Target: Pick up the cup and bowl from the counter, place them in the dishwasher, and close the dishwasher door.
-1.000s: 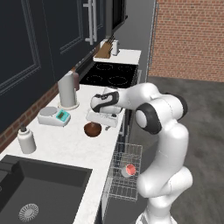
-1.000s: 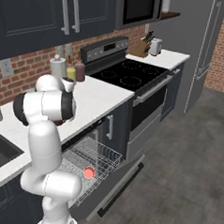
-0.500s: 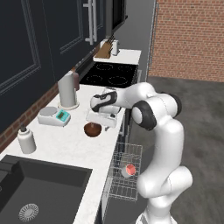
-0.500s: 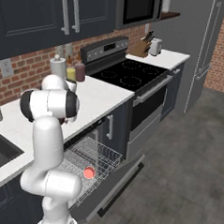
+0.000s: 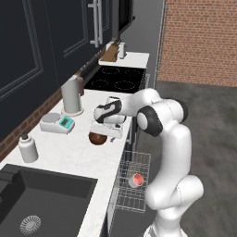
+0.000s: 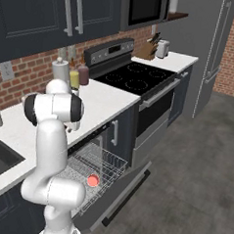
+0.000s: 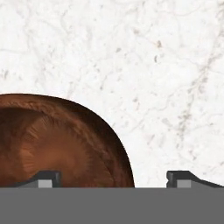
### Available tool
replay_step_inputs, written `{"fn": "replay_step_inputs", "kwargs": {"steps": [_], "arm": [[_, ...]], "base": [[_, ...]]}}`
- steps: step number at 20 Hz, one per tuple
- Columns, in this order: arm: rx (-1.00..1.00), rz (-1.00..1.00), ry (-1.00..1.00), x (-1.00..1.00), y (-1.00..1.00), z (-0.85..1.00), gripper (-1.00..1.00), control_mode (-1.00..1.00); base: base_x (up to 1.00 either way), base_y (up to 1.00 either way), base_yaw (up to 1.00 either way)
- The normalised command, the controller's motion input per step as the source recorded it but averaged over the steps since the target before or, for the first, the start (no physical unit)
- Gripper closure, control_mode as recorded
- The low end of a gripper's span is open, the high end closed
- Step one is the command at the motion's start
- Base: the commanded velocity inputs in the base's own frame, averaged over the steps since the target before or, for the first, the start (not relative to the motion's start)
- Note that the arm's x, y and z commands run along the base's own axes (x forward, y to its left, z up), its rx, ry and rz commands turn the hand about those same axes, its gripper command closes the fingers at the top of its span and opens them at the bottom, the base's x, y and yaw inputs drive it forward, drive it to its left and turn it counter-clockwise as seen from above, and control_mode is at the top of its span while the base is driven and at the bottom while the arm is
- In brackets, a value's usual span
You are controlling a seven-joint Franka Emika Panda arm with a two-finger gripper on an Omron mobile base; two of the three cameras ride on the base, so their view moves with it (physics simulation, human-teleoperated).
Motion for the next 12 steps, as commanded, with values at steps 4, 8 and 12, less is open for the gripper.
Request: {"fn": "replay_step_inputs", "kwargs": {"steps": [4, 8, 12], "arm": [[-0.02, -0.02, 0.01, 0.01, 0.04, -0.19, 1.0, -1.0], [0.0, 0.0, 0.0, 0.0, 0.0, -0.11, 1.0, -1.0], [0.0, 0.0, 0.0, 0.0, 0.0, -0.05, 1.0, -1.0]], "base": [[0.0, 0.0, 0.0], [0.0, 0.0, 0.0], [0.0, 0.0, 0.0]]}}
